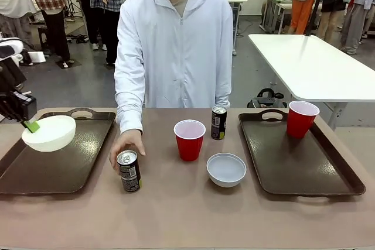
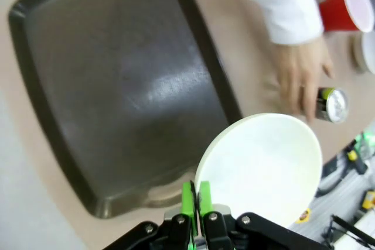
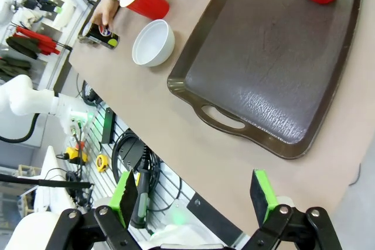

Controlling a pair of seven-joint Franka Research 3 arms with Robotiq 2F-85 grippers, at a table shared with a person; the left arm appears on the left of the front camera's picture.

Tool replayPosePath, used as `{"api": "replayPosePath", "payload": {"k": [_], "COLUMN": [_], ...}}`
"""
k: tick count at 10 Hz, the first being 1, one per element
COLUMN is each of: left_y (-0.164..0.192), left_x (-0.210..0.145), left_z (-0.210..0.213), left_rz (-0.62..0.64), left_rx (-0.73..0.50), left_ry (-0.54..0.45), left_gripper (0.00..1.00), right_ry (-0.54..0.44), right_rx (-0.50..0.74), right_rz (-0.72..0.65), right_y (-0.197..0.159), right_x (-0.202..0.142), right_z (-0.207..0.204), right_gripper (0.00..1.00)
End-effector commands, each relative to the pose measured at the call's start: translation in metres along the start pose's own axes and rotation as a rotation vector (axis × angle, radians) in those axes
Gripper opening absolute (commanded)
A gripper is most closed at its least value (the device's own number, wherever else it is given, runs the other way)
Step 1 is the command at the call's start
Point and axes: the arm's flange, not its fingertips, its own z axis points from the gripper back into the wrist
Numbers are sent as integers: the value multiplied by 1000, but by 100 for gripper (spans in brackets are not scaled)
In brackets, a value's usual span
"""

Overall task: Prepare tableware on both trays.
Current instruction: Pick up a Picnic Bowl from the table and place it on a Handle tray.

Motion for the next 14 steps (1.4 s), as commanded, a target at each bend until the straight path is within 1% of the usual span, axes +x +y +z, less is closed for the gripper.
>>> {"api": "replayPosePath", "payload": {"k": [1,3,5,6,8,10,11,12,13,14], "left_y": [30,55,69,73,72,65,56,44,29,14], "left_x": [-4,-3,8,16,29,29,19,-2,-41,-89], "left_z": [0,2,-18,-30,-50,-54,-42,-25,-1,22], "left_rz": [46,99,124,146,150,136,118,89,39,-27], "left_rx": [-2,15,33,65,110,124,157,177,212,223], "left_ry": [-60,-109,-135,-146,-136,-108,-98,-78,-66,-30], "left_gripper": [0,0,0,0,0,0,0,0,0,0], "right_ry": [-13,-13,-13,-13,-13,-13,-13,-13,-13,-13], "right_rx": [15,15,15,15,15,15,15,15,15,15], "right_rz": [11,11,11,11,11,11,11,11,11,11], "right_y": [0,0,0,0,0,0,0,0,0,0], "right_x": [0,0,0,0,0,0,0,0,0,0], "right_z": [-1,-1,-1,-1,-1,-1,-1,-1,-1,-1], "right_gripper": [100,100,100,100,100,100,100,100,100,100]}}
